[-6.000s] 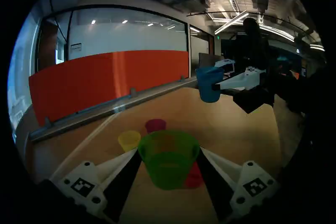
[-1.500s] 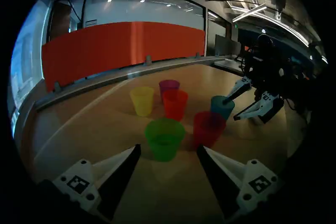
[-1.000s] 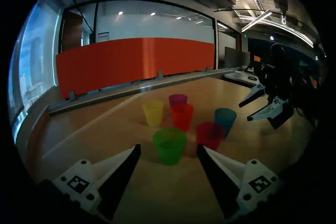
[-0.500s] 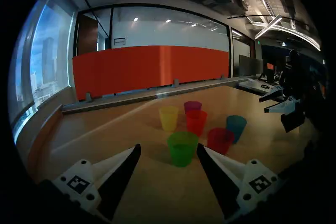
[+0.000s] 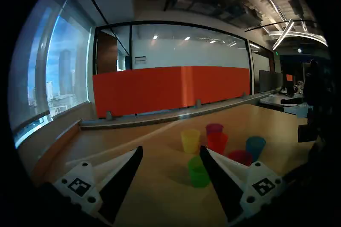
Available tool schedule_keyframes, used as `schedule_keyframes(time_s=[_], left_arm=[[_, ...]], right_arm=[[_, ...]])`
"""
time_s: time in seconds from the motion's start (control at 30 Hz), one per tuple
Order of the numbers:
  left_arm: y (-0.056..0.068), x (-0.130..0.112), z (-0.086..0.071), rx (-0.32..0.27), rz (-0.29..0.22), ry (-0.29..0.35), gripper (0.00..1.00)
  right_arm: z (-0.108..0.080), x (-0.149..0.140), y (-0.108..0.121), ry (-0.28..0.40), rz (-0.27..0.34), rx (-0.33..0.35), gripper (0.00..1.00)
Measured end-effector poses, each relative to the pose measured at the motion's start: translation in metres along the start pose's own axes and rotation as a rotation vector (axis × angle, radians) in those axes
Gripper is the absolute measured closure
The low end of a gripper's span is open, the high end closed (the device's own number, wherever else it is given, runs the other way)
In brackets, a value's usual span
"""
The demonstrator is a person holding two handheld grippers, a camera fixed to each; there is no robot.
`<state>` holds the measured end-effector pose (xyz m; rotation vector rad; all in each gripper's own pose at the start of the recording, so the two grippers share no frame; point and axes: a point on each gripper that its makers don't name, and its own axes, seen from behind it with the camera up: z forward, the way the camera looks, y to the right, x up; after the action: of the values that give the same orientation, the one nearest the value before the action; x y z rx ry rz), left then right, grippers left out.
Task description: Pour water
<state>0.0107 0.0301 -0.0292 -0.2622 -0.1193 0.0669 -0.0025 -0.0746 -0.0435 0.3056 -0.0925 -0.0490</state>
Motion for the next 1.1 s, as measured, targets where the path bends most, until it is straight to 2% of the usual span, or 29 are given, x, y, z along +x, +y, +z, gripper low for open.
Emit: schedule_keyframes(time_s=[0.2, 0.4, 0.5, 0.6, 0.8, 0.97, 1.1], left_arm=[[-0.005, 0.02, 0.005, 0.056, -0.016, 0.072, 0.01], [-0.005, 0.023, 0.01, 0.089, -0.026, 0.099, 0.01], [-0.009, 0.022, 0.013, 0.113, -0.042, 0.109, 0.01], [-0.014, 0.021, 0.013, 0.138, -0.057, 0.115, 0.01], [-0.023, 0.021, 0.007, 0.199, -0.029, 0.13, 0.01], [-0.028, 0.01, 0.006, 0.238, -0.005, 0.13, 0.01], [-0.031, -0.003, 0.008, 0.253, -0.009, 0.125, 0.01]], right_arm=[[0.003, 0.015, 0.019, 0.072, 0.005, -0.108, 0.01], [0.001, 0.028, 0.036, 0.129, 0.008, -0.195, 0.01], [0.0, 0.03, 0.046, 0.146, 0.021, -0.247, 0.01], [0.003, 0.031, 0.05, 0.151, 0.029, -0.268, 0.01], [0.008, 0.037, 0.059, 0.158, 0.043, -0.295, 0.01], [0.012, 0.039, 0.063, 0.16, 0.064, -0.305, 0.01], [0.013, 0.041, 0.063, 0.164, 0.076, -0.305, 0.01]])
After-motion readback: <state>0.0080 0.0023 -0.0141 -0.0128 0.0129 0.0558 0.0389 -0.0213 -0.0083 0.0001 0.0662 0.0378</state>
